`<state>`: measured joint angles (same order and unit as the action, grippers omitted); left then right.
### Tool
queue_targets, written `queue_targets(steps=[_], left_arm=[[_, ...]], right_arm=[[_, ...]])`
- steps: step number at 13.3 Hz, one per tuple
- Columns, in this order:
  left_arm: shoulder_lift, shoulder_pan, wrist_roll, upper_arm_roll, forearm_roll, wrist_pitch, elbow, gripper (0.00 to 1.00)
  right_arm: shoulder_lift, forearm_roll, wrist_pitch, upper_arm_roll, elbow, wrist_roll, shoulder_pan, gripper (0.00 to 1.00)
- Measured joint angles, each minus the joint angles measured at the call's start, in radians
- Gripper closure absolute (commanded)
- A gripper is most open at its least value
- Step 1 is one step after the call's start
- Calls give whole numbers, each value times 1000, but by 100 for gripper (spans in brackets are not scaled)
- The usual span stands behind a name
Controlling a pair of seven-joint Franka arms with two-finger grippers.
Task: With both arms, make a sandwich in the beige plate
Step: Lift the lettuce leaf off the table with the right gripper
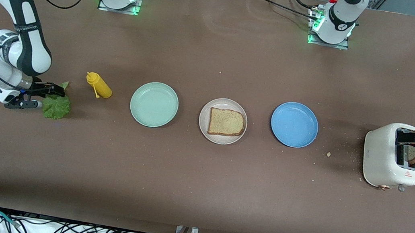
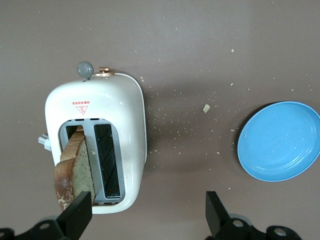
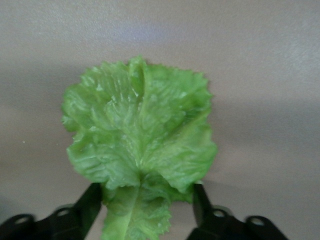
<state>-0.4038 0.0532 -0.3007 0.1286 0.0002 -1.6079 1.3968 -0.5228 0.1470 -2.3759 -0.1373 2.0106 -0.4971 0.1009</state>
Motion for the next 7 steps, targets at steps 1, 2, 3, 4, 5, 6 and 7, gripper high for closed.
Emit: queue_targets(steps=[1,2,3,4,5,6,7], left_arm=[[0,0,0,-1,0,0,0,0],[0,-1,0,-1,0,0,0,0],[0,-1,0,-2,0,0,0,0],[0,-2,0,-2,0,0,0,0],[0,-2,0,-2,0,0,0,0],[0,-3,0,-3,0,0,0,0],[0,-4,0,-5,0,0,0,0]], right_arm=[[-1,0,-1,-1,-1,0,0,100],[-1,0,0,-2,-4,0,0,100],[-1,0,1,-4,-6,0,0,100],[1,-1,3,-6,-9,0,0,100],[3,-1,3,-8,-10,0,0,100],[5,-2,4,-7,-10,0,0,100],[6,-2,3,-7,-13,0,0,100]])
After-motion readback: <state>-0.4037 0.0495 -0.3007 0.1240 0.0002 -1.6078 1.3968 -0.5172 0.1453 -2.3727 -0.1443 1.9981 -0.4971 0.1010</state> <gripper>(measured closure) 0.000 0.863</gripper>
